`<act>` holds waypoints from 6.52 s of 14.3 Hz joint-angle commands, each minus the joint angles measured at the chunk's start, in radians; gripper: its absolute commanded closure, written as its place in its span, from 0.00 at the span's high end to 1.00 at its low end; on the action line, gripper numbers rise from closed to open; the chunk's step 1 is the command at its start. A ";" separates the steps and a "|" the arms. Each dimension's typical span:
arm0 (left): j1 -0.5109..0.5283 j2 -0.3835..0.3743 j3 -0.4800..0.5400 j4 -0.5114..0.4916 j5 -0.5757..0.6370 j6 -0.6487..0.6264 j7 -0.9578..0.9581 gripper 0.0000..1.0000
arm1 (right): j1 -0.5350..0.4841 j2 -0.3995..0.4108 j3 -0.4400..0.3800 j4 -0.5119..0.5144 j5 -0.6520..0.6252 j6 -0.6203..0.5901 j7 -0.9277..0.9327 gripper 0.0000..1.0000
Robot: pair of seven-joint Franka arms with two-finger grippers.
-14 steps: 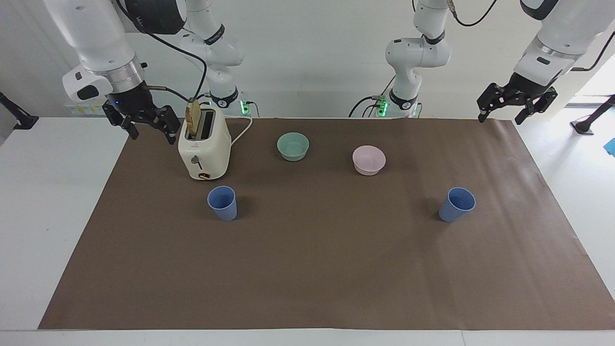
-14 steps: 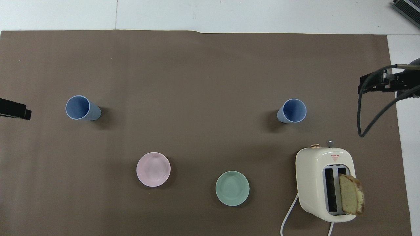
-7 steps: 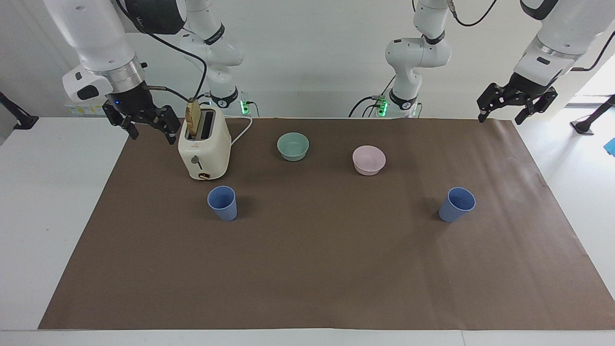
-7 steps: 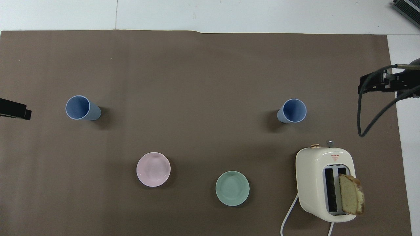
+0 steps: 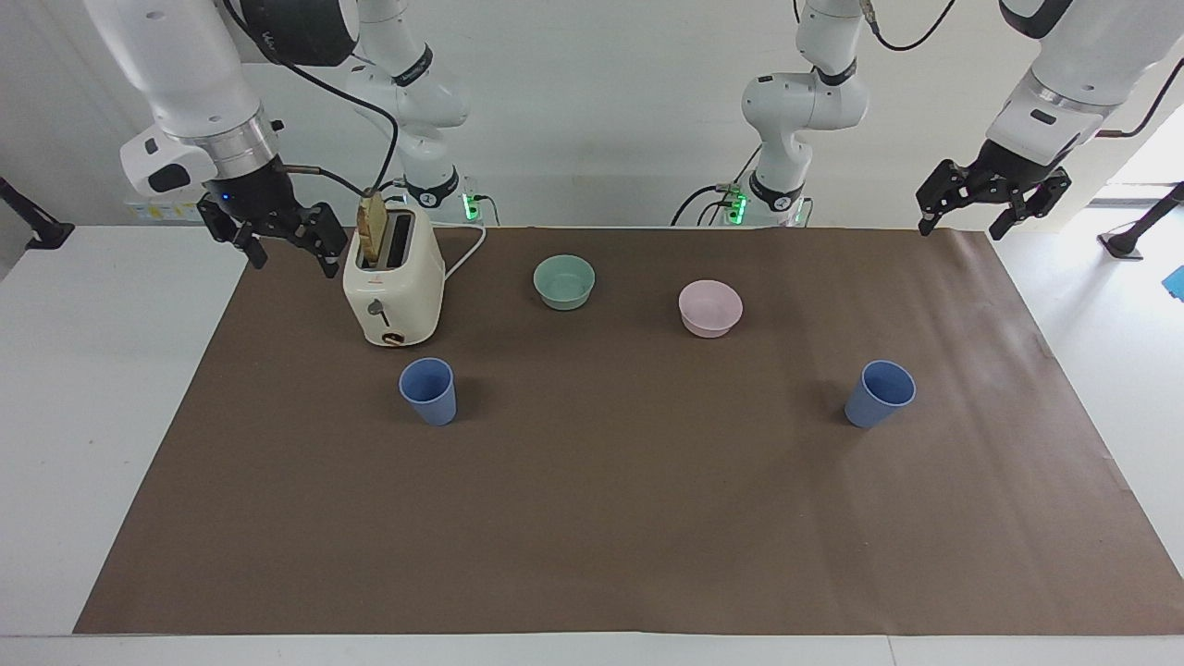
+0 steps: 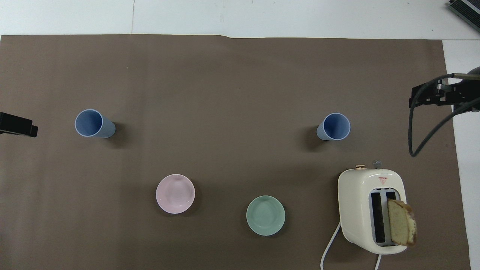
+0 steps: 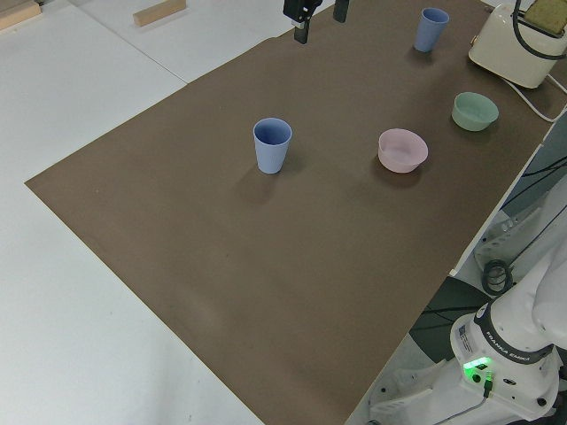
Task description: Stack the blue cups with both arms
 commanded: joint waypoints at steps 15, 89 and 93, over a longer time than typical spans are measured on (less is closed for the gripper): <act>0.011 -0.035 0.002 -0.056 -0.013 0.047 0.012 1.00 | -0.010 -0.020 0.004 -0.026 0.020 0.018 0.011 1.00; -0.281 0.013 0.004 -0.428 -0.072 0.587 -0.363 1.00 | -0.014 -0.026 0.004 -0.226 0.021 0.196 0.017 1.00; -0.157 0.010 0.002 -0.282 -0.072 0.368 -0.178 1.00 | -0.013 0.021 0.004 -0.354 0.021 0.357 0.019 1.00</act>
